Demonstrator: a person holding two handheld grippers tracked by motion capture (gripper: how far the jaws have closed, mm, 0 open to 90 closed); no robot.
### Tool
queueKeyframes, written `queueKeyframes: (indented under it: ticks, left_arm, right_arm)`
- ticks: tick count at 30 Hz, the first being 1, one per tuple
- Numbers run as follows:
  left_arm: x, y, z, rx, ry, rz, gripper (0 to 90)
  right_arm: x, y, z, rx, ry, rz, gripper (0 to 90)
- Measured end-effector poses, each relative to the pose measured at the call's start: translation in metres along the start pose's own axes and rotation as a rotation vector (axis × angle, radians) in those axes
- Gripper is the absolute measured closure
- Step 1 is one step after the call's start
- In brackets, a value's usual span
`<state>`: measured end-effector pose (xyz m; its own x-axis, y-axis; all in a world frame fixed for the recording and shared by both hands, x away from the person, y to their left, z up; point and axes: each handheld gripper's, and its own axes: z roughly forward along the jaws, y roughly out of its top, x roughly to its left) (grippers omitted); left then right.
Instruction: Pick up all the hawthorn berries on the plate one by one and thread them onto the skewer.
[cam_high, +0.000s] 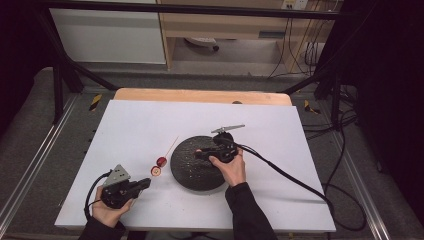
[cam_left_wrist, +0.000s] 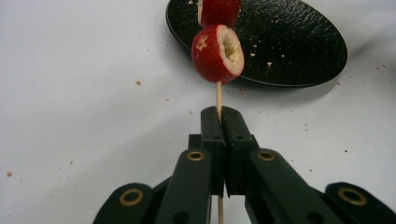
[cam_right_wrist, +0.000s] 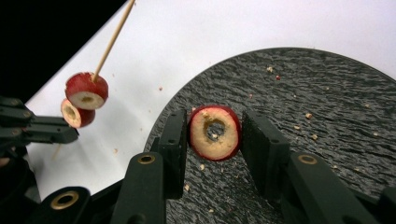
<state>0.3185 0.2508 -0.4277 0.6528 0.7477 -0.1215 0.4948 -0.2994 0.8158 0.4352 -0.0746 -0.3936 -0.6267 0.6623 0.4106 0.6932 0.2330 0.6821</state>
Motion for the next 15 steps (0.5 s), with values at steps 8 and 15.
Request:
queueKeyframes:
  ticks: [8,15]
  left_arm:
    - [-0.004,0.001,0.001,-0.001,-0.004,0.007,88.5]
    - [-0.009,0.002,0.005,0.004,-0.01,0.015,88.4]
  right_arm:
    - [-0.004,-0.016,-0.012,-0.154,0.045,0.054,62.5]
    - [-0.007,-0.029,-0.017,-0.248,0.07,0.092,62.5]
